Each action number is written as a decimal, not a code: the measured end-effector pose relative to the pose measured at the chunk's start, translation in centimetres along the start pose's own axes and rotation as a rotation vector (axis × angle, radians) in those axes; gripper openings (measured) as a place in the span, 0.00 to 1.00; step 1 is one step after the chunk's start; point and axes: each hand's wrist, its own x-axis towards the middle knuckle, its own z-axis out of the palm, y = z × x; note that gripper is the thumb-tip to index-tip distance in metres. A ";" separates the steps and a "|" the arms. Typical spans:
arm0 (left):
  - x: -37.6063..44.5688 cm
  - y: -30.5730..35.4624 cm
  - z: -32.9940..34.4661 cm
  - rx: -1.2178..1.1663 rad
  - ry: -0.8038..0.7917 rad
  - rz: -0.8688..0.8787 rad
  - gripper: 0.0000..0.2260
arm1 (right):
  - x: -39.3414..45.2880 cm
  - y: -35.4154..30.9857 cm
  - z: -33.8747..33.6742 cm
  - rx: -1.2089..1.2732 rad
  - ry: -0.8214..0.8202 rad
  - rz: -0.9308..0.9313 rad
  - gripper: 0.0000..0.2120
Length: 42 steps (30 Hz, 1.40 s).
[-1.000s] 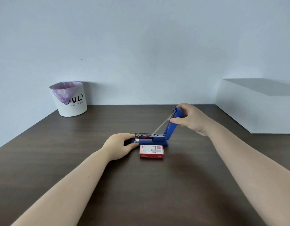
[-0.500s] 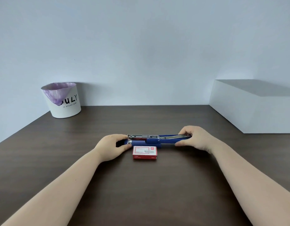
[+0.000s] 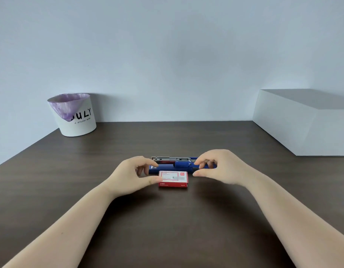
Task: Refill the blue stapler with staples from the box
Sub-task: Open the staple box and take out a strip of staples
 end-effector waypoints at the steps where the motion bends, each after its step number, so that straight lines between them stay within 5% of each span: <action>1: 0.0 0.3 0.0 0.045 -0.046 0.002 0.21 | 0.0 -0.2 0.2 0.029 -0.029 0.014 0.16; 5: 0.3 0.9 0.2 0.191 -0.162 0.030 0.41 | 0.1 -0.7 1.1 0.041 -0.154 0.039 0.26; 9: 0.6 1.3 1.1 0.217 -0.142 0.051 0.30 | 0.4 -1.1 1.6 -0.029 -0.176 0.016 0.31; 13: 0.5 1.3 1.3 0.107 -0.118 0.007 0.19 | 0.5 -1.3 2.0 -0.048 -0.177 -0.024 0.22; 28: 0.5 1.4 0.7 -0.023 -0.123 -0.009 0.18 | 0.5 -0.8 2.2 0.045 -0.178 -0.037 0.12; 33: 0.5 1.3 -0.3 -0.009 -0.040 0.133 0.16 | 0.0 -0.5 1.7 0.102 -0.140 -0.059 0.15; 42: 0.1 1.5 -1.3 -0.203 -0.095 0.104 0.16 | -0.2 0.0 1.2 0.053 -0.185 -0.030 0.16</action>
